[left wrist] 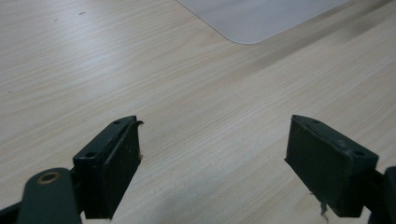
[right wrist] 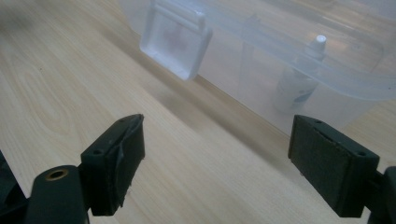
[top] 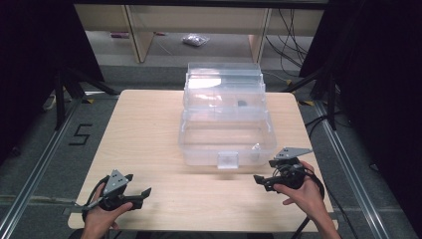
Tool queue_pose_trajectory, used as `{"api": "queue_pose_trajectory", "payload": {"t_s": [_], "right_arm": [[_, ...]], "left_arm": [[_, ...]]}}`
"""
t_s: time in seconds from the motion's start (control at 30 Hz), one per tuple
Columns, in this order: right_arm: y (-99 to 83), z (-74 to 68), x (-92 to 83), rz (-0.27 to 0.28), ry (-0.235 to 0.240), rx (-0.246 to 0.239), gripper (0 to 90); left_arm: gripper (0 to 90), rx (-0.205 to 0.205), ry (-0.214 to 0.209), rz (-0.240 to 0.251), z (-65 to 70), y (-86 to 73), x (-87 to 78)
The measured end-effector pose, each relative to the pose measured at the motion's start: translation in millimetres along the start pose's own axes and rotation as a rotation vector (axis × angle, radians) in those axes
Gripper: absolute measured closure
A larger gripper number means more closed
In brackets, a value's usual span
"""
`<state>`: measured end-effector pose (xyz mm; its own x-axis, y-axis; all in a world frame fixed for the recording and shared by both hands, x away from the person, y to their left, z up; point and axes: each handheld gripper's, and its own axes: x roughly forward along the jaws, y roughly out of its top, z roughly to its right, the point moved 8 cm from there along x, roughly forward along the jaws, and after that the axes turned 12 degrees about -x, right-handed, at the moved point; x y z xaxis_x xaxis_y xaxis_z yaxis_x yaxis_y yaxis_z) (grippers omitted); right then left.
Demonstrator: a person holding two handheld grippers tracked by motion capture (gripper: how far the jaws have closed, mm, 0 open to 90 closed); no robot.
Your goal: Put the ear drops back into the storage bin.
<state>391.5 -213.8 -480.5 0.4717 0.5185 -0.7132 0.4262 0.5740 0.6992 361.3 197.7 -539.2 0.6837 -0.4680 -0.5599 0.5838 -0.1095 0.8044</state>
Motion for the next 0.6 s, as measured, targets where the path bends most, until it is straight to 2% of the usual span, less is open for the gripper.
{"api": "queue_pose_trajectory", "payload": {"t_s": [0.13, 0.17, 0.27, 0.3, 0.43, 0.47, 0.5, 0.53, 0.6], "right_arm": [[-2.7, -2.8, 5.2, 0.043, -0.003, 0.017, 19.5], [-5.8, -2.2, 3.1, 0.017, 0.005, 0.005, 19.5], [-9.9, -3.2, 5.6, 0.035, 0.011, 0.01, 19.5], [-11.1, -4.7, 5.9, 0.04, 0.004, 0.028, 19.5], [-15.6, -5.0, 9.0, 0.059, 0.003, 0.022, 19.5], [-16.6, -7.4, 8.6, 0.052, 0.009, 0.045, 19.4], [-17.2, -5.2, 9.3, 0.062, 0.003, 0.011, 19.4], [-18.7, -9.7, 9.2, 0.052, 0.016, 0.047, 19.3], [-19.8, -10.4, 10.4, 0.062, 0.01, 0.031, 19.1]], "left_arm": [[17.1, -0.006, -0.002, 0.008, 1.2, 0.4, 0.3], [17.1, 0.003, 0.002, 0.003, 0.4, 0.1, 0.1], [17.1, 0.002, 0.001, -0.001, 0.4, 0.0, 0.0], [17.2, 0.003, 0.001, -0.002, 0.2, -0.1, -0.1], [17.2, -0.005, -0.004, 0.008, 1.3, 0.5, 0.2], [17.2, -0.004, -0.003, 0.006, 1.4, 0.4, -0.1], [17.1, -0.004, -0.003, 0.006, 1.4, 0.4, -0.1], [17.2, 0.004, 0.002, 0.0, 0.9, 0.0, -0.8], [17.2, -0.003, -0.005, 0.007, 1.7, 0.3, 0.3]]}}
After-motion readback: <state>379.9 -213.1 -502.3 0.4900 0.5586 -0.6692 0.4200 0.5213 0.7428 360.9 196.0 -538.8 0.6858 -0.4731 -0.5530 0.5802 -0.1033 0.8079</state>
